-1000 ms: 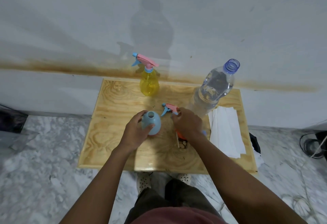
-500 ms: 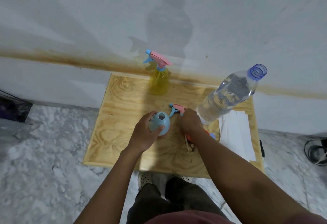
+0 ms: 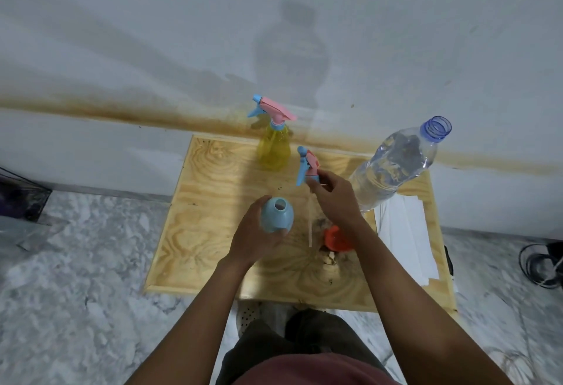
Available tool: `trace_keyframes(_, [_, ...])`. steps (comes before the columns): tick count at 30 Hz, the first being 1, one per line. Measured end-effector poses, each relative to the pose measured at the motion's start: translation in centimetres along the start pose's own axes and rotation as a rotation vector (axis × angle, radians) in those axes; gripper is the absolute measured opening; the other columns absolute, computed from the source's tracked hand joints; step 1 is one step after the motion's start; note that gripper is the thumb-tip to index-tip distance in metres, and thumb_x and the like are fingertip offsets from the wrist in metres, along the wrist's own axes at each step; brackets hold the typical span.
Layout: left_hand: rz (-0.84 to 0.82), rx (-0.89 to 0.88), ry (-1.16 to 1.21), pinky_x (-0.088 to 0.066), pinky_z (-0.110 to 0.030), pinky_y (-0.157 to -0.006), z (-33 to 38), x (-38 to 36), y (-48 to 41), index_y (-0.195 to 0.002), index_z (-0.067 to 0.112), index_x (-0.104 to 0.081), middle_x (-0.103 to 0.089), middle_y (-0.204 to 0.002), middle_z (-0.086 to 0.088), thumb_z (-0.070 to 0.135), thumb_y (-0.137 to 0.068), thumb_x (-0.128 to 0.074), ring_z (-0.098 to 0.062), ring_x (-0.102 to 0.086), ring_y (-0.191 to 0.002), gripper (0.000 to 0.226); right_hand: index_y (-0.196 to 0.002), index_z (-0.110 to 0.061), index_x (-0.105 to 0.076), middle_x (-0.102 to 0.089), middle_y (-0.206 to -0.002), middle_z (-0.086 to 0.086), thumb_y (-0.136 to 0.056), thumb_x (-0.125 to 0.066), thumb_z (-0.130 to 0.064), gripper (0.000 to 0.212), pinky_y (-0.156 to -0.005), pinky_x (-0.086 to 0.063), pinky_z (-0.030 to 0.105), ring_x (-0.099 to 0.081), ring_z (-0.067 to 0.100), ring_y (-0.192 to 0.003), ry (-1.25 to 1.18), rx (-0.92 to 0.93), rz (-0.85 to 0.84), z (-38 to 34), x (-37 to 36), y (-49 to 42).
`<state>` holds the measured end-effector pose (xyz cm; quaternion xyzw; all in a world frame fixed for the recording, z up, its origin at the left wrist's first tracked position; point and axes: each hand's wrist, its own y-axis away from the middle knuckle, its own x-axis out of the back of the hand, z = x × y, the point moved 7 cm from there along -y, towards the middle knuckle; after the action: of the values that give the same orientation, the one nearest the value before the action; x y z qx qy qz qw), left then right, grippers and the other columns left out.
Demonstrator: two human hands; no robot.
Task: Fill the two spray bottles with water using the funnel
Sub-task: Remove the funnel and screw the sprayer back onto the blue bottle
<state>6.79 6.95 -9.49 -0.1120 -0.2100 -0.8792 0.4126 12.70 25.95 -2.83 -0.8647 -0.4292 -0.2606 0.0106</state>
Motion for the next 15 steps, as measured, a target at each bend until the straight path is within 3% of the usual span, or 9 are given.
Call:
trace_keyframes(4, [0.004,-0.033,0.015,-0.046,-0.011,-0.081,0.6,0.0,-0.2,-0.131,0.030,-0.050,-0.060,-0.123,0.013,0.023,-0.070,-0.086,-0.007,-0.059,-0.111,0.071,-0.124,-0.018,-0.063,-0.070,-0.096,-0.012,-0.097,-0.060,-0.019,0.027,-0.062,-0.051,0.011,-0.068,-0.006,-0.074,-0.178,0.080,0.041,-3.1,1.5,1.8])
trace_keyframes(8, [0.027,-0.032,0.032,-0.044,-0.003,-0.074,1.0,0.7,0.0,-0.131,0.025,-0.052,-0.060,-0.121,0.012,0.021,-0.067,-0.089,-0.002,-0.059,-0.106,0.074,-0.122,-0.019,-0.061,-0.070,-0.101,-0.013,-0.098,-0.058,-0.014,0.025,-0.064,-0.056,0.021,-0.070,-0.001,-0.081,-0.285,0.166,0.088,-6.2,2.9,3.0])
trace_keyframes(12, [0.073,-0.074,0.036,-0.044,-0.010,-0.076,2.4,2.6,0.8,-0.133,0.024,-0.050,-0.056,-0.124,0.011,0.027,-0.063,-0.090,-0.002,-0.055,-0.105,0.081,-0.123,-0.013,-0.063,-0.071,-0.108,-0.003,-0.097,-0.054,-0.011,0.028,-0.064,-0.054,0.023,-0.071,0.018,-0.093,-0.382,0.268,0.198,-9.9,4.5,4.0])
trace_keyframes(15, [0.085,-0.168,-0.042,-0.052,-0.030,-0.080,3.8,4.1,1.3,-0.132,0.022,-0.051,-0.055,-0.124,0.003,0.048,-0.057,-0.081,-0.015,-0.056,-0.108,0.085,-0.125,-0.015,-0.061,-0.070,-0.116,0.003,-0.095,-0.052,-0.014,0.031,-0.067,-0.054,0.023,-0.070,0.023,-0.099,-0.479,0.343,0.246,-12.5,5.0,4.8])
